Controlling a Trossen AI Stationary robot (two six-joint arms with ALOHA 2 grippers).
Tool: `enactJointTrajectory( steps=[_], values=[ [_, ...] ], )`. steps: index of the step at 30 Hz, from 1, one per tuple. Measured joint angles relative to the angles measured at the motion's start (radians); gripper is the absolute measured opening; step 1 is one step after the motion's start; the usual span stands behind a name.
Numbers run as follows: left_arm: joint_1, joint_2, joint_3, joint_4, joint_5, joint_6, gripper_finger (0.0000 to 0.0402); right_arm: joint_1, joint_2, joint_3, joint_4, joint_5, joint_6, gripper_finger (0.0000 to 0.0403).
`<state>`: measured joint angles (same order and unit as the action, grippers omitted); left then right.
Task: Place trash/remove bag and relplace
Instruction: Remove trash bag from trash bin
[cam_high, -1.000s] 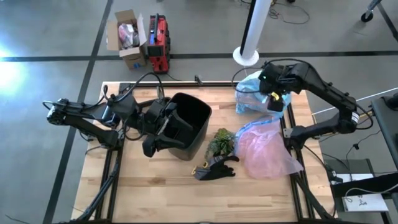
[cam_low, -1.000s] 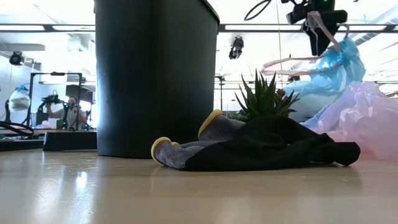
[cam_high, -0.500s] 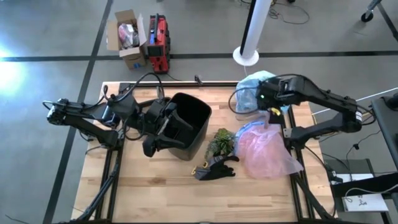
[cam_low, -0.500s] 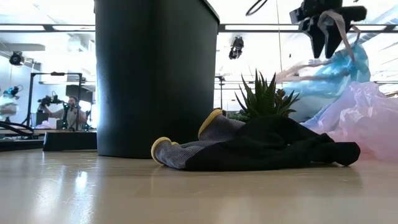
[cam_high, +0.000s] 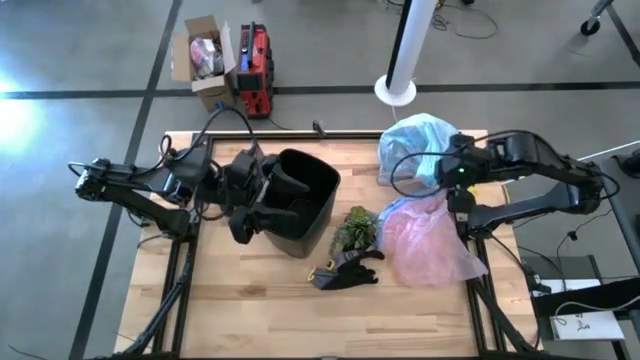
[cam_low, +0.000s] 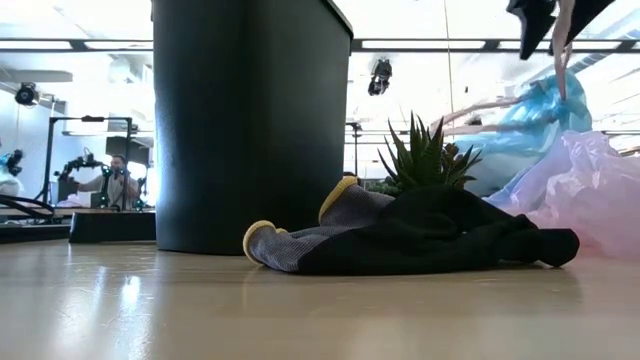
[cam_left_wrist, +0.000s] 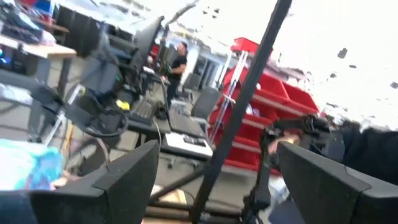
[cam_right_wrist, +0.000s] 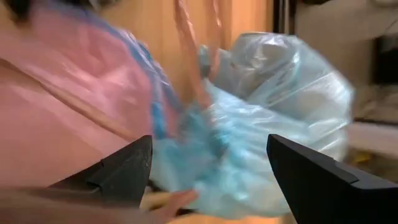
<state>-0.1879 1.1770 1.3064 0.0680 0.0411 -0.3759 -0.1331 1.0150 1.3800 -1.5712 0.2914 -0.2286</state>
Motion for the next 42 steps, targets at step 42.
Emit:
enactJointTrajectory(
  steps=[42],
  values=[
    [0.003,-0.026,0.0,-0.056,-0.164,0.265,0.0311,0.0,-0.242,-0.161,0.001,-0.117,1.551,0.0176]
  ],
)
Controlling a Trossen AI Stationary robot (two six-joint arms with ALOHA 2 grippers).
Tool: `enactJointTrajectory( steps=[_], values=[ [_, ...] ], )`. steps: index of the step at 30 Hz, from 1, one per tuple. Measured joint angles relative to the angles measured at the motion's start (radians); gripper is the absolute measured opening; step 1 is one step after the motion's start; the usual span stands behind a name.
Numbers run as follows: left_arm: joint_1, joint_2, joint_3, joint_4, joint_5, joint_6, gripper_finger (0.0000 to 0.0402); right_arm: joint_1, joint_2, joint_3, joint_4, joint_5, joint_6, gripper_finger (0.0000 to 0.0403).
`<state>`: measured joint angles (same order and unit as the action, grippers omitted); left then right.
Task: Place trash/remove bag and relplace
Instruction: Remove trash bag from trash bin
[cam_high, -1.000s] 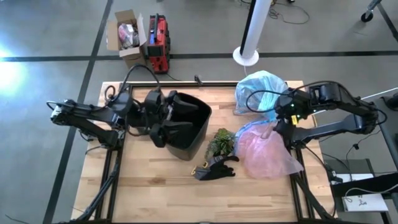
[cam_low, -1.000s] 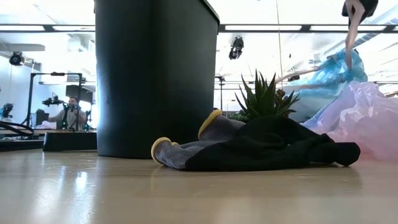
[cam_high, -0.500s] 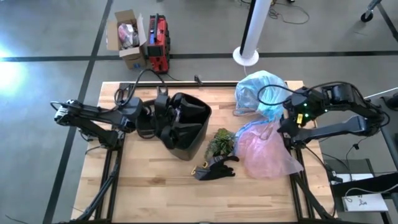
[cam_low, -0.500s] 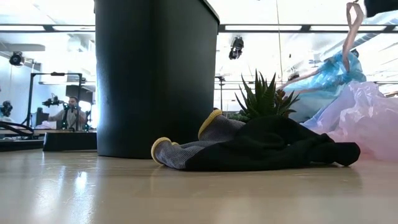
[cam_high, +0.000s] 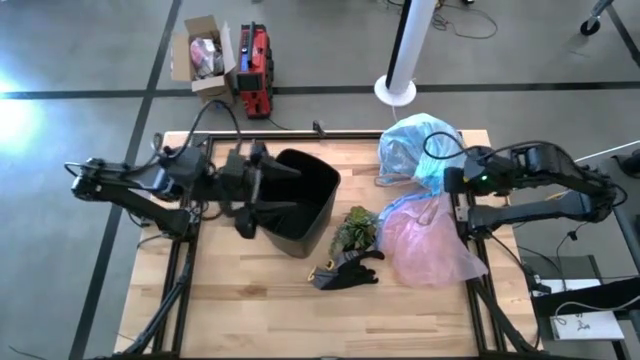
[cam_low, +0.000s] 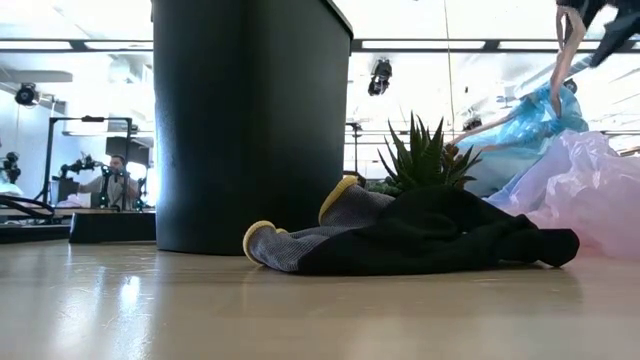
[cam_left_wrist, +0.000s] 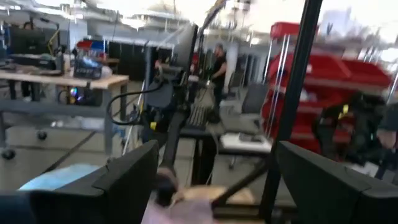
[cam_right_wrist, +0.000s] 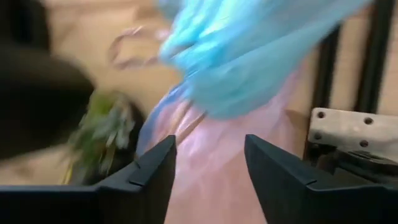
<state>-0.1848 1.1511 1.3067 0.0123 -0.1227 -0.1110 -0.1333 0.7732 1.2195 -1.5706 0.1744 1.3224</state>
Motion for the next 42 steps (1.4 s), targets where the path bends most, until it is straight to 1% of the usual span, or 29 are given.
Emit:
enactJointTrajectory(
  steps=[4,7,9,13,16,18,20,24,27,30,32,34,37,40,42],
  values=[
    [0.0,-0.079,0.0,-0.158,-0.029,0.035,0.0311,-0.002,0.001,-0.113,0.064,0.127,0.152,0.0135],
    [0.0,-0.133,0.0,-0.256,-0.054,0.048,0.0311,-0.031,0.014,-0.227,0.196,0.201,0.244,0.0099],
    [0.0,-0.167,0.0,-0.308,-0.055,0.052,0.0311,-0.064,0.032,-0.301,0.309,0.219,0.282,0.0075],
    [0.0,-0.226,0.0,-0.364,-0.055,0.107,0.0311,-0.15,0.084,-0.434,0.59,0.225,0.29,0.0033],
    [0.0,-0.255,0.0,-0.37,-0.055,0.167,0.0311,-0.212,0.16,-0.497,0.803,0.248,0.291,0.0012],
    [0.0,-0.272,0.0,-0.37,-0.055,0.196,0.0311,-0.252,0.221,-0.516,0.892,0.276,0.303,0.0004],
    [0.0,-0.287,0.0,-0.37,-0.055,0.206,0.0311,-0.3,0.287,-0.515,0.941,0.303,0.31,0.0001],
    [0.0,-0.309,0.0,-0.381,-0.054,0.196,0.0311,-0.379,0.421,-0.509,0.999,0.301,0.3,0.0004],
    [0.0,-0.31,0.0,-0.39,-0.053,0.16,0.0311,-0.402,0.495,-0.508,1.026,0.294,0.305,0.0002],
    [0.0,-0.311,0.0,-0.419,-0.052,0.12,0.0311,-0.402,0.535,-0.508,1.029,0.275,0.323,0.0003],
    [0.0,-0.316,0.0,-0.436,-0.052,0.093,0.0311,-0.402,0.543,-0.508,1.03,0.254,0.293,0.0004],
    [0.0,-0.321,0.0,-0.444,-0.052,0.083,0.0311,-0.402,0.536,-0.508,1.028,0.234,0.214,0.0004],
    [0.0,-0.318,0.0,-0.443,-0.053,0.085,0.0311,-0.397,0.484,-0.503,1.025,0.217,0.082,0.0009],
    [0.0,-0.297,0.0,-0.442,-0.082,0.107,0.0311,-0.386,0.409,-0.483,0.986,0.207,-0.067,0.0029],
    [0.0,-0.276,0.0,-0.437,-0.122,0.125,0.0311,-0.384,0.359,-0.455,0.93,0.201,-0.156,0.0053]
  ],
)
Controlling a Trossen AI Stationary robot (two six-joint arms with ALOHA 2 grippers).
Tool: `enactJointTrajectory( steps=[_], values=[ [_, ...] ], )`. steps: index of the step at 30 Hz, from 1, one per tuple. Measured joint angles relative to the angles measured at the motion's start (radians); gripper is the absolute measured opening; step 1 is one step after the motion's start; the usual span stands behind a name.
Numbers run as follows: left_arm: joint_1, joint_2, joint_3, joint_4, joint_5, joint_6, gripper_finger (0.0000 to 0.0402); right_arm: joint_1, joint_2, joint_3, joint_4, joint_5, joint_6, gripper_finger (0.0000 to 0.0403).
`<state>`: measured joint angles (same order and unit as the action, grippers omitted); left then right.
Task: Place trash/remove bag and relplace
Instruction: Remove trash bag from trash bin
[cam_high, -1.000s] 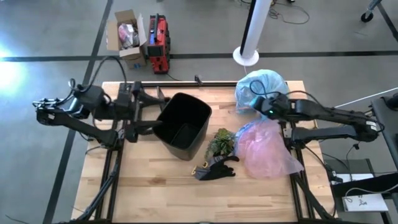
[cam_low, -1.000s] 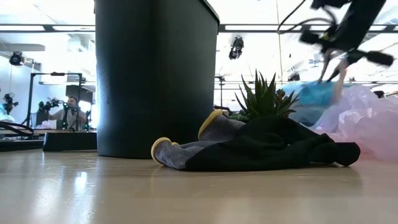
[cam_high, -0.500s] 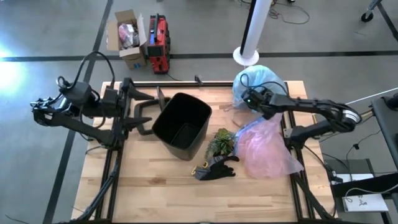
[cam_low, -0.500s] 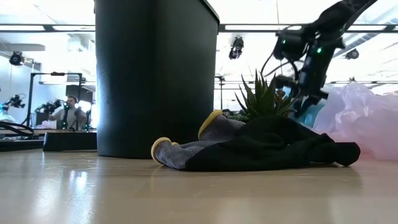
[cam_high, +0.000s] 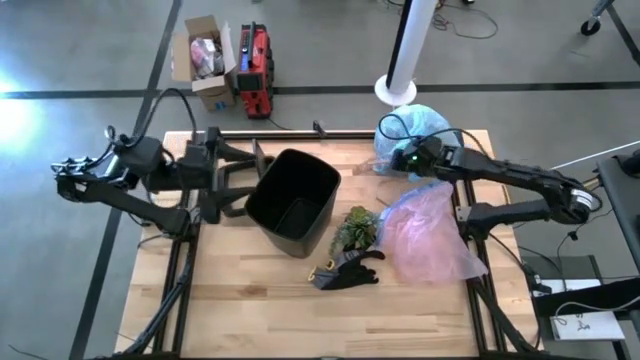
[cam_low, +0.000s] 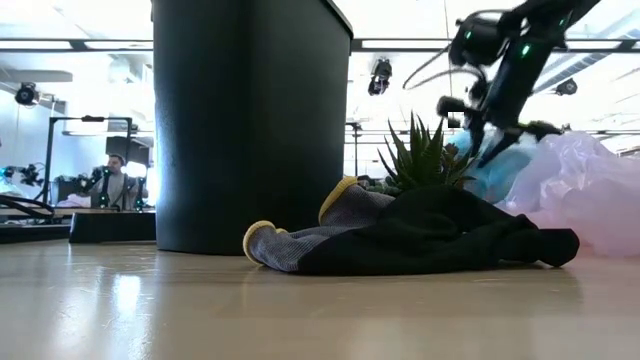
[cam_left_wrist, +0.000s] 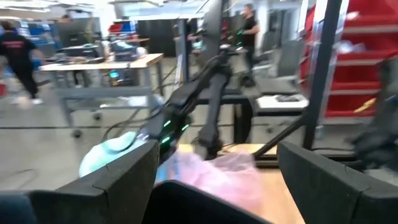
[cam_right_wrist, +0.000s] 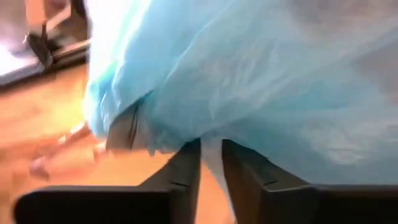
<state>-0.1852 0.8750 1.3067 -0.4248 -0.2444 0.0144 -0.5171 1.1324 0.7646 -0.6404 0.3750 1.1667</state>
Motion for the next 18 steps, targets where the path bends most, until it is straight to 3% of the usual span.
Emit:
enactJointTrajectory(
  steps=[9,14,18],
  values=[
    [0.0,0.152,0.0,0.15,-0.034,0.029,0.0311,0.02,-0.132,0.128,-0.432,-0.035,-0.279,0.021],
    [0.001,0.227,0.0,0.265,-0.034,0.029,0.0311,0.042,-0.166,0.136,-0.417,-0.035,-0.287,0.0264],
    [-0.002,0.27,0.0,0.316,-0.034,0.009,0.0311,0.041,-0.157,0.095,-0.308,-0.035,-0.242,0.0278]
  ],
)
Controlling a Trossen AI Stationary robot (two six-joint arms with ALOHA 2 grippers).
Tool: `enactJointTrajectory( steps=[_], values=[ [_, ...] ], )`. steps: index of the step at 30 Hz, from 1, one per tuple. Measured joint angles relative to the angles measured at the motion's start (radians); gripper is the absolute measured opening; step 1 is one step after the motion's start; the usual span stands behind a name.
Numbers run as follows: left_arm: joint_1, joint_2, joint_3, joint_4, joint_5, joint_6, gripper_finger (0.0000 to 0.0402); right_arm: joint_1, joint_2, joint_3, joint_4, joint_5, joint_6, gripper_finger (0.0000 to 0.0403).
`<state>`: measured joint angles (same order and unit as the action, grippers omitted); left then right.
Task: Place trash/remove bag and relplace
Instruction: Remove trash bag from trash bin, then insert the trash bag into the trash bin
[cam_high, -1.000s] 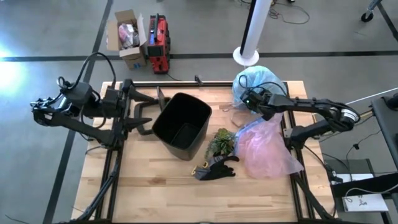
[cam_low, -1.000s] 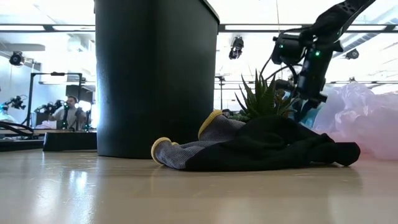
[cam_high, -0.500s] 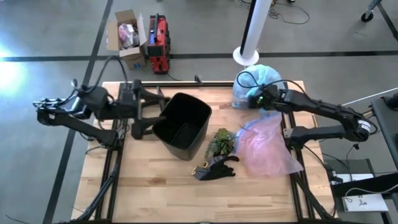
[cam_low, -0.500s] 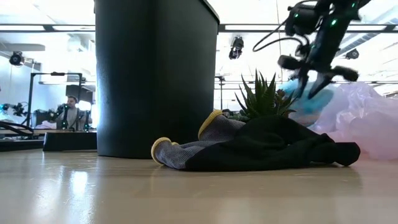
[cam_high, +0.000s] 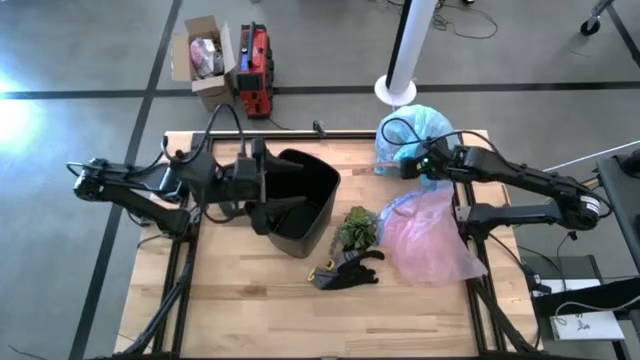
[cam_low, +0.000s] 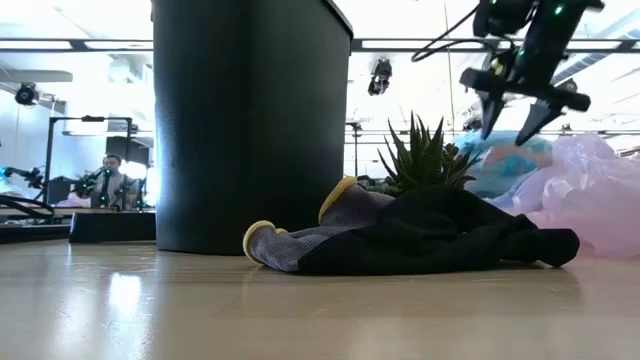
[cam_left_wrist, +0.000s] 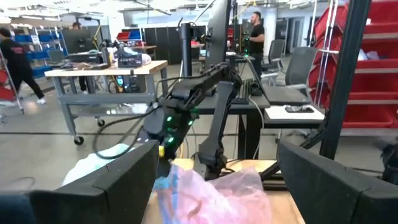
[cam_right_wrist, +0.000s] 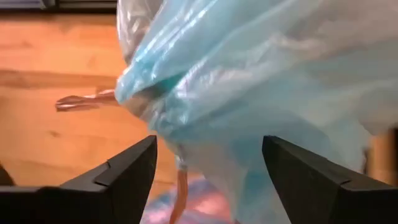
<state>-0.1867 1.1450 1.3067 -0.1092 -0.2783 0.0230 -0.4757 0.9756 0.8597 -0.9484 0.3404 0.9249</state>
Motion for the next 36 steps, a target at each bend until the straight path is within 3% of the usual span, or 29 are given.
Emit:
enactJointTrajectory(
  steps=[7,13,19,27,36],
  values=[
    [0.0,0.047,0.025,0.028,0.0,-0.031,0.0311,-0.047,0.158,-0.107,0.246,0.078,0.066,0.0265],
    [0.0,0.072,0.078,0.02,0.0,-0.026,0.0311,-0.098,0.359,-0.122,0.521,-0.021,0.027,0.0254],
    [-0.003,0.071,0.105,-0.063,0.001,-0.048,0.0311,-0.1,0.462,-0.089,0.534,-0.078,-0.006,0.0266],
    [-0.009,0.065,0.106,-0.141,0.001,-0.089,0.0311,-0.019,0.347,-0.083,0.445,-0.11,-0.184,0.0297],
    [-0.013,0.067,0.114,-0.139,0.0,-0.091,0.0311,0.132,0.144,-0.083,0.262,-0.115,-0.132,0.0293]
  ],
)
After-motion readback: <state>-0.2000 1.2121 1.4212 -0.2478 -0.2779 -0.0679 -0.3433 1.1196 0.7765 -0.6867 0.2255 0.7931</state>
